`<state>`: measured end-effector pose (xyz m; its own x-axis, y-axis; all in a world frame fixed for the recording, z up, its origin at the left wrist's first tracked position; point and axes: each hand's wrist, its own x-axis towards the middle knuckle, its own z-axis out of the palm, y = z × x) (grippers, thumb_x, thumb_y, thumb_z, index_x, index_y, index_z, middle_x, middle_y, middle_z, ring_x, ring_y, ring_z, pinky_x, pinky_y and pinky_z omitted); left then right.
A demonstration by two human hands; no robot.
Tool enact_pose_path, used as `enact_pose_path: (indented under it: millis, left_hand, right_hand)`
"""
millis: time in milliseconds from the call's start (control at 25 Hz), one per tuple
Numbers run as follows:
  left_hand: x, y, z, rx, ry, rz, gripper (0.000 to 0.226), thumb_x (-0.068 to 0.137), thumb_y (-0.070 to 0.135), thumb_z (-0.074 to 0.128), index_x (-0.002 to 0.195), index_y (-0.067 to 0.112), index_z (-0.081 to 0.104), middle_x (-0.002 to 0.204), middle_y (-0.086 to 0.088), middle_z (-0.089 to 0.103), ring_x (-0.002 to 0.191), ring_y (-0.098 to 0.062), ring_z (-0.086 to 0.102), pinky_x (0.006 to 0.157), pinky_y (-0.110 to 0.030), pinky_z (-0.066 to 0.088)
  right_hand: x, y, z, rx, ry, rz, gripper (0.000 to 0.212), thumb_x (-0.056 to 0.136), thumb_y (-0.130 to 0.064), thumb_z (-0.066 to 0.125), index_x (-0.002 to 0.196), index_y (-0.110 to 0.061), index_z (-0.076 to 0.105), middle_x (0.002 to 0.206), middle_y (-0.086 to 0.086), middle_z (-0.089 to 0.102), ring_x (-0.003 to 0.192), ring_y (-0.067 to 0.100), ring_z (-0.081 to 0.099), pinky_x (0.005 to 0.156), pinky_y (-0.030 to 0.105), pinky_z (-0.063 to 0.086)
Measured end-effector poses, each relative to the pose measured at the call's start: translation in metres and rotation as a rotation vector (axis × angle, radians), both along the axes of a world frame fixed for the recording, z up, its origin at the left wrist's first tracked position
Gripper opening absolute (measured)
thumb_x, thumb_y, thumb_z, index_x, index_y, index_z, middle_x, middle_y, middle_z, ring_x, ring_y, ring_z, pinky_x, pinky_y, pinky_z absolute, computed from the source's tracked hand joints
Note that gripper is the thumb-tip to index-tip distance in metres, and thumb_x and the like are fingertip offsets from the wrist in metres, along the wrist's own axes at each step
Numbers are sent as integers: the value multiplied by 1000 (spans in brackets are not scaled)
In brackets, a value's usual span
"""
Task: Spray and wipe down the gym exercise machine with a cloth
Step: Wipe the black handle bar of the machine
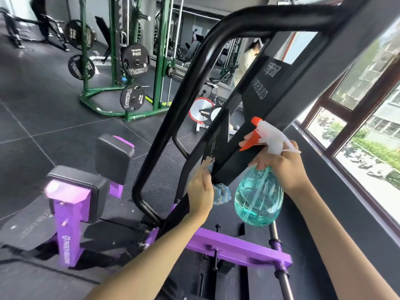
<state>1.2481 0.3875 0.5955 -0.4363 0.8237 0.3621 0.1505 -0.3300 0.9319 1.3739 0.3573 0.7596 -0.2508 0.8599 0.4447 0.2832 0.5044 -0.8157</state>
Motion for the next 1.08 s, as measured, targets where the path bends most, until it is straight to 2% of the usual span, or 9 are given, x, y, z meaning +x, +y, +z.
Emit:
enact_pose_path:
  millis: [160,280,360,440,600,680,920,1000,1080]
  left_hand:
    - [-14,0,-42,-211,-89,59,38,100,12,34,110,-3,68,99,-7,69,93,-23,66,69,-18,44]
    - [-33,5,-69,-462,-179,21,39,101,12,35,93,-8,67,100,-28,68,93,-37,64,74,-37,40]
    - [-40,11,-80,-556,-218,-39,45,91,34,37,70,9,67,93,-32,67,94,-45,64,80,-48,47]
    - [-40,17,-82,-572,-238,-65,43,88,39,40,60,22,67,84,-28,69,85,-43,66,79,-50,50]
    - [-36,11,-47,-390,-248,-135,35,101,15,39,111,14,73,98,0,70,94,-13,65,78,-17,50]
    - [-32,9,-45,-319,-262,-135,35,102,13,39,117,11,70,105,5,69,99,-9,64,83,-15,50]
    - [-43,4,-95,-619,-247,-43,38,100,27,37,101,15,73,112,-18,68,106,-31,62,92,-37,45]
    - [-52,9,-105,-706,-363,-44,37,97,34,45,78,16,71,105,-23,69,91,-30,68,88,-36,50]
    - [-60,11,-123,-790,-466,-33,35,96,37,51,74,16,68,97,-21,70,71,-22,68,75,-28,52]
  right_hand:
    - [-1,3,-1,5,-20,5,48,47,4,47,90,-3,68,87,7,72,59,23,63,52,26,51]
    - [0,4,0,10,-12,45,51,47,6,46,94,1,67,90,12,71,59,21,63,51,24,50]
    - [2,6,1,5,-29,66,52,48,6,46,96,2,66,93,15,71,59,22,63,51,21,49]
    - [5,10,1,-11,-38,88,52,48,6,46,95,2,67,94,15,71,61,29,64,50,21,48]
    - [5,19,-4,-2,-1,142,52,45,9,45,89,-4,68,93,8,72,84,36,67,55,43,55]
    - [2,21,-7,-26,44,176,51,44,11,43,87,-5,67,92,5,72,91,34,67,56,40,54]
    - [0,18,-4,-17,-21,184,51,45,9,44,88,-5,67,93,9,72,74,21,69,50,24,50]
    - [-1,18,-2,-18,-50,188,50,46,10,44,88,-6,68,93,8,73,72,18,69,49,23,49]
    - [0,20,-2,-27,-73,196,49,47,10,45,87,-4,68,94,9,73,73,18,69,48,26,49]
